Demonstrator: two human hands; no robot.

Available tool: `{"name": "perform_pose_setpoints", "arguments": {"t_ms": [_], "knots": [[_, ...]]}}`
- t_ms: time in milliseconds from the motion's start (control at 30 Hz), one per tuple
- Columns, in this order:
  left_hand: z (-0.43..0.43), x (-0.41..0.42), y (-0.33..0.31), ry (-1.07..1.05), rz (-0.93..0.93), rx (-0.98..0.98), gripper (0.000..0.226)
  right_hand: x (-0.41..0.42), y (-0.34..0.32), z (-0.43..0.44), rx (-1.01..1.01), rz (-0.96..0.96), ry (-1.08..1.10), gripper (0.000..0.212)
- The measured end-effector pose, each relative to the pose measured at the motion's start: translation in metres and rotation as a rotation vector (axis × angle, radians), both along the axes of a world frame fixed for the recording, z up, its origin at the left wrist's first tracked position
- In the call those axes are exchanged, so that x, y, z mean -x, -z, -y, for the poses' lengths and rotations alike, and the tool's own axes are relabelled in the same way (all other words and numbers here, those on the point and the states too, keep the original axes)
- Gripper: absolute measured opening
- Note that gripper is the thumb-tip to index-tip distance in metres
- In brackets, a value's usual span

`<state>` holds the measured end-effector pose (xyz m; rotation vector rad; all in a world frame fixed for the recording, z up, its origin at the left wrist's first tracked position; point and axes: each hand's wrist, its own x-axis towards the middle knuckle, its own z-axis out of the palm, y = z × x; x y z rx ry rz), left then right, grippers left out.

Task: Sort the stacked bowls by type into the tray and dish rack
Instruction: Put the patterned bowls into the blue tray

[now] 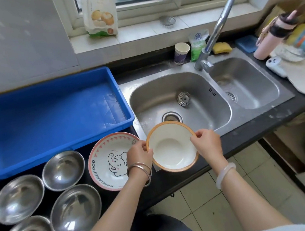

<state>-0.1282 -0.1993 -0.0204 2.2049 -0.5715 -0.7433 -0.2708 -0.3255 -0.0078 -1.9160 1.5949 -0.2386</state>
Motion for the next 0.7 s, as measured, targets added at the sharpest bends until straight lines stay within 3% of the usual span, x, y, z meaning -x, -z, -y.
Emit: {"name": "perform_pose_setpoints", "arguments": {"t_ms": [500, 700], "knots": [[0.005, 0.01, 0.02, 0.049, -0.036, -0.06, 0.025, 0.017, 0.033, 0.0, -0.114, 0.086, 0.067, 0.004], [-0.003, 0.004, 0.02, 0.032, -0.14, -0.019, 0.031, 0.015, 0.033, 0.001, -0.086, -0.033, -0.049, 0.023]]}}
